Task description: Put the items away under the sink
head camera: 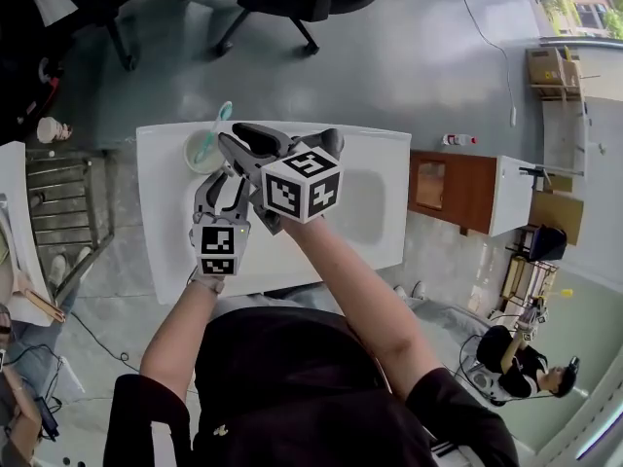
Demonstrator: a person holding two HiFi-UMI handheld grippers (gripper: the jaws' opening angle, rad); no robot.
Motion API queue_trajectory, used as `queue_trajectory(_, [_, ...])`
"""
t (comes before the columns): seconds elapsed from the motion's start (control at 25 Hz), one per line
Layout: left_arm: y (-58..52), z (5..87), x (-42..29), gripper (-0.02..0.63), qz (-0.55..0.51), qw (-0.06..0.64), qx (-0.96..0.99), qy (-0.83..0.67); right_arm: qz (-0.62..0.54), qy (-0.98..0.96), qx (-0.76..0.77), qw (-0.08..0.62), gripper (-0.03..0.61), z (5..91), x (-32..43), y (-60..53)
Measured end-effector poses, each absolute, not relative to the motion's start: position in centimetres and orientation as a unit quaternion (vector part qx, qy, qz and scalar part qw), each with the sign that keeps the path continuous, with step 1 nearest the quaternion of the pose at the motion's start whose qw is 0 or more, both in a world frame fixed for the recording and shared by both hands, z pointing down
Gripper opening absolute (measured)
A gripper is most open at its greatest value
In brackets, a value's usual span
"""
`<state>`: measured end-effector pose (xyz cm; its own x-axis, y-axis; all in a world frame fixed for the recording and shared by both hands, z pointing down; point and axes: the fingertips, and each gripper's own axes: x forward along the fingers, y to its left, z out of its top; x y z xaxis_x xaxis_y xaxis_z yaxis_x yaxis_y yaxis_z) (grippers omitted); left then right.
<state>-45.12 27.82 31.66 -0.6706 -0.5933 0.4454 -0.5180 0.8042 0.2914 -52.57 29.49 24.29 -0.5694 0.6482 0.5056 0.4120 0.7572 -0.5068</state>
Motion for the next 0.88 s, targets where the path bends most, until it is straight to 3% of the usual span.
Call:
queue_trajectory(0.64, [28.3,32.0,-46.2,0.144,-0.064,0.255,0.243,-0.934,0.158,-0.849,-0.341,0.370,0.135,26.3,-56.2,31.5])
queue_trajectory(0.88, [29.2,31.7,-46.5,0.070,-0.065,0.245,0.212,-0.944,0.153,-0.846,-0.356,0.366,0.077,26.0,-56.0,32.1])
